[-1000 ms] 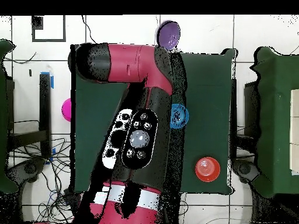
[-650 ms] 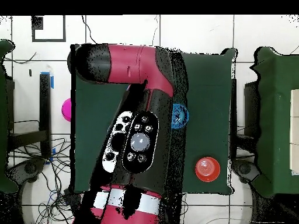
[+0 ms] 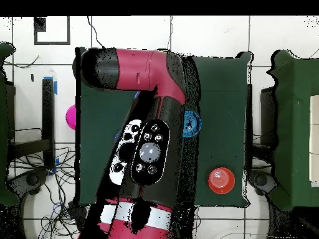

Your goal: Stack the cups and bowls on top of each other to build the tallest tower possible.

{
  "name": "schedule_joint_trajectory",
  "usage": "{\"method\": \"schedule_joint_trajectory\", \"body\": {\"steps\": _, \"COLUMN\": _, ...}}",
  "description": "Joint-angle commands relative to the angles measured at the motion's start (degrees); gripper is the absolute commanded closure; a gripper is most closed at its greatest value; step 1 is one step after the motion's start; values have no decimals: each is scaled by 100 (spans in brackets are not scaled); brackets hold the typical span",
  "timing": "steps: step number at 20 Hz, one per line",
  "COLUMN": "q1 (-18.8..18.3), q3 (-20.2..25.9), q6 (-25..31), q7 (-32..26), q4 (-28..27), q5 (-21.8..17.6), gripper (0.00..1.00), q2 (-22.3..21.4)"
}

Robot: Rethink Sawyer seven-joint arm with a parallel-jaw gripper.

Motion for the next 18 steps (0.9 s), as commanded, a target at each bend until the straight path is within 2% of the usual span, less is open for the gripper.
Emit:
{"method": "schedule_joint_trajectory", "body": {"steps": 1, "q1": 229, "q3": 235, "q6": 72, "q7": 123, "q4": 974, "q5": -103, "gripper": 0, "q2": -586}}
{"method": "schedule_joint_trajectory", "body": {"steps": 5, "q1": 308, "q3": 225, "q6": 807, "q7": -219, "q4": 1284, "q5": 7, "gripper": 0, "q2": -1361}}
{"method": "schedule_joint_trajectory", "body": {"steps": 7, "q1": 396, "q3": 189, "q6": 970, "q7": -278, "q4": 1482, "q5": -13, "gripper": 0, "q2": -1662}}
{"method": "schedule_joint_trajectory", "body": {"steps": 10, "q1": 549, "q3": 148, "q6": 890, "q7": -360, "q4": 1926, "q5": -79, "gripper": 0, "q2": -2047}}
{"method": "schedule_joint_trajectory", "body": {"steps": 14, "q1": 815, "q3": 173, "q6": 669, "q7": -747, "q4": 2928, "q5": -165, "gripper": 0, "q2": -2790}}
{"method": "schedule_joint_trajectory", "body": {"steps": 18, "q1": 998, "q3": 335, "q6": 231, "q7": -1530, "q4": 4097, "q5": -293, "gripper": 0, "q2": -3579}}
